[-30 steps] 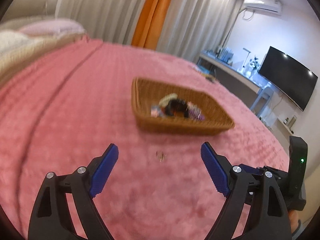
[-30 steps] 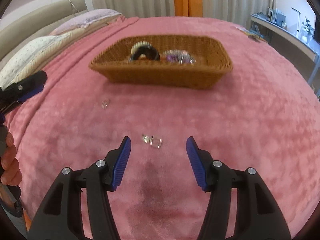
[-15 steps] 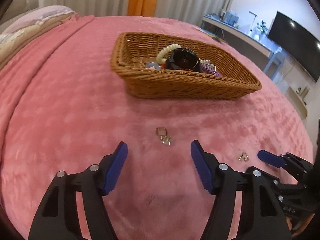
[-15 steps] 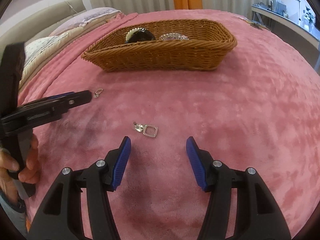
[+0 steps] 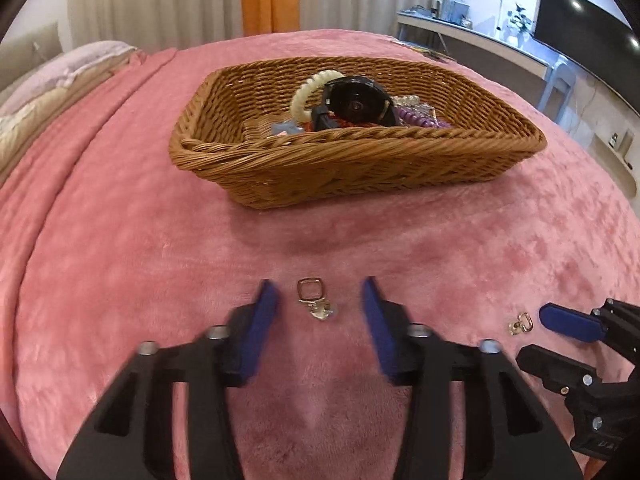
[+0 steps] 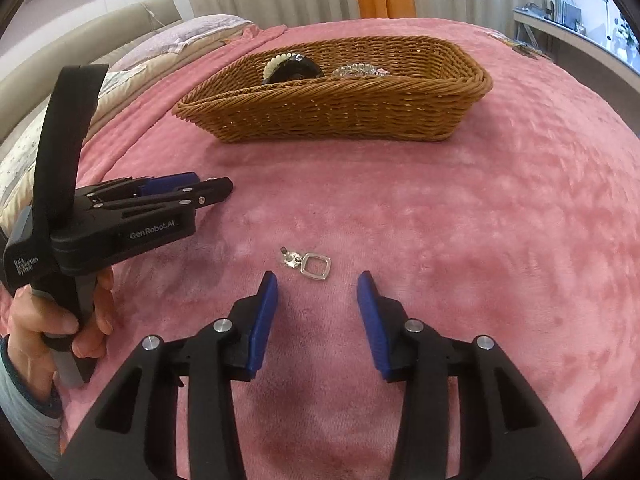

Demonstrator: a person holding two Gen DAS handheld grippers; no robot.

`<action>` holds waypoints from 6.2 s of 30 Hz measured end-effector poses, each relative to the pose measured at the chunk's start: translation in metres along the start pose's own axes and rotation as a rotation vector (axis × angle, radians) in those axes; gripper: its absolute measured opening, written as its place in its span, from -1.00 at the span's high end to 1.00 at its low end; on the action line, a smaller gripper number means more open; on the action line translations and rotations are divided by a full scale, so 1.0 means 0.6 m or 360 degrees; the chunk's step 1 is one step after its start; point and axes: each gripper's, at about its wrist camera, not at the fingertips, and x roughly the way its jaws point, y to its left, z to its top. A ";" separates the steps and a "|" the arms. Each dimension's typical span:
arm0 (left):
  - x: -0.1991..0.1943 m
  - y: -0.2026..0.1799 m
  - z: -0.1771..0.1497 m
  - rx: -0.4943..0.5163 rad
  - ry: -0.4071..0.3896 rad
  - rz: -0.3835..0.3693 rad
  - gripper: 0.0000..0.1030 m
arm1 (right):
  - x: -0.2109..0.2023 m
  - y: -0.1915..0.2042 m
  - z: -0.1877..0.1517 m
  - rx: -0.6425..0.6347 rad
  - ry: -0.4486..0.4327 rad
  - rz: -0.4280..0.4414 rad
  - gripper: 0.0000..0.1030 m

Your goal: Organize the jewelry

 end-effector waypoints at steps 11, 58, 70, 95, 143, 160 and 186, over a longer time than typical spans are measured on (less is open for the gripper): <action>-0.034 -0.008 -0.026 -0.0039 -0.0054 -0.0073 0.73 | -0.002 0.004 0.006 -0.0020 0.0028 0.0038 0.27; -0.213 -0.020 0.112 -0.0011 -0.0752 -0.0213 0.73 | -0.144 -0.001 0.242 -0.0099 -0.0612 -0.0057 0.59; -0.036 0.038 0.178 -0.0216 -0.0584 -0.0224 0.73 | 0.068 -0.052 0.358 0.0047 -0.0293 -0.0164 0.59; -0.116 0.067 0.144 -0.0260 -0.0696 -0.0222 -0.14 | 0.001 -0.051 0.320 0.0145 -0.0271 0.0020 -0.10; -0.230 -0.048 -0.123 -0.0216 -0.0912 0.0598 -0.85 | -0.146 0.031 -0.020 -0.0126 -0.0920 -0.0371 -0.42; -0.221 -0.055 -0.123 -0.0209 -0.0904 0.0599 -0.85 | -0.139 0.026 -0.019 -0.0132 -0.0901 -0.0379 -0.42; -0.221 -0.055 -0.125 -0.0214 -0.0886 0.0584 -0.85 | -0.139 0.025 -0.021 -0.0129 -0.0906 -0.0381 -0.50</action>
